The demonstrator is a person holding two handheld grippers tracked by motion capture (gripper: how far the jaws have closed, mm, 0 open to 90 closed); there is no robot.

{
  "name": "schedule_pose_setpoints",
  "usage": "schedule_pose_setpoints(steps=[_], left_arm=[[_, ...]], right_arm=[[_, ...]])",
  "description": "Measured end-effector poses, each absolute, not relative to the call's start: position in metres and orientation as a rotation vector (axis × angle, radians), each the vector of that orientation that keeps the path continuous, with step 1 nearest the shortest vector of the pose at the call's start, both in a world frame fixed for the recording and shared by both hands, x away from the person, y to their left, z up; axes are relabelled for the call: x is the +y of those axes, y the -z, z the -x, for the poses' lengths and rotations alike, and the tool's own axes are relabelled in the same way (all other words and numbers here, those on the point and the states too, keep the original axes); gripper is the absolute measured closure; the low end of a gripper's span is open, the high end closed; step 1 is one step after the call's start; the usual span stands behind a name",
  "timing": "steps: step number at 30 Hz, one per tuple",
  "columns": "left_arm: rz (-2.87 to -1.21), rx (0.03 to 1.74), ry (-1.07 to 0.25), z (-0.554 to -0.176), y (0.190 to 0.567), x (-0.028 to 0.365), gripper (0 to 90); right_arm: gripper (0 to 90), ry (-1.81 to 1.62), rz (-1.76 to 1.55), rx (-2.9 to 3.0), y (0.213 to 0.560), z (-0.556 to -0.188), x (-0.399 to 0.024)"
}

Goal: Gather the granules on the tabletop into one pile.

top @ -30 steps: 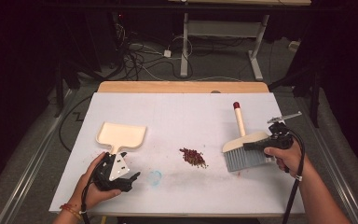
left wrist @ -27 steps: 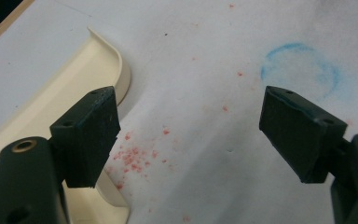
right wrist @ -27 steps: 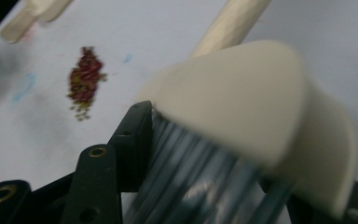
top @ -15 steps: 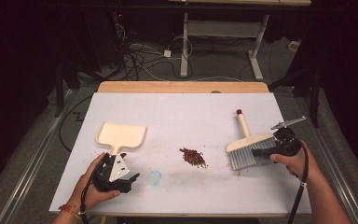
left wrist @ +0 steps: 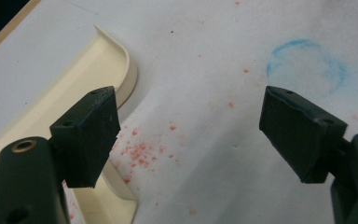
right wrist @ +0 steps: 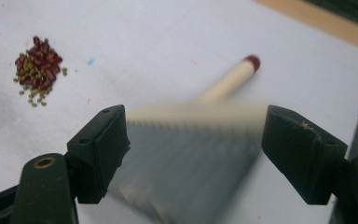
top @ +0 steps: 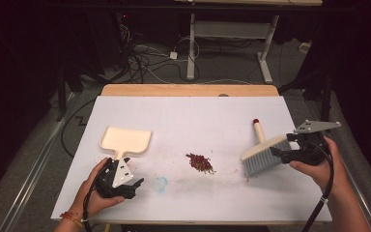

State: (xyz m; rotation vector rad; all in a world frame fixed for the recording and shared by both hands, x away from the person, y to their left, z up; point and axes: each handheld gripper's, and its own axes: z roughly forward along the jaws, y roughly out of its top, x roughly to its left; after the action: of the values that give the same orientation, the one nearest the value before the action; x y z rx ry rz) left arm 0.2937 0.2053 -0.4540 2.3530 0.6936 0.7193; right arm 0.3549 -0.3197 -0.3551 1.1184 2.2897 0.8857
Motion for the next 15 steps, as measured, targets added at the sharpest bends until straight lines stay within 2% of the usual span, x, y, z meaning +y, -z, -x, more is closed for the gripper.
schedule_pose_setpoints(steps=[8,15], left_arm=[[-2.346,0.694,-0.724,-0.293,0.453,0.206,19.4],[-2.328,0.699,-0.733,-0.293,0.452,0.206,19.3]], right_arm=[[25.8,-0.871,-1.089,2.182,0.362,-0.358,-0.319],[25.8,-1.067,-0.907,2.056,0.366,-0.349,-0.304]])
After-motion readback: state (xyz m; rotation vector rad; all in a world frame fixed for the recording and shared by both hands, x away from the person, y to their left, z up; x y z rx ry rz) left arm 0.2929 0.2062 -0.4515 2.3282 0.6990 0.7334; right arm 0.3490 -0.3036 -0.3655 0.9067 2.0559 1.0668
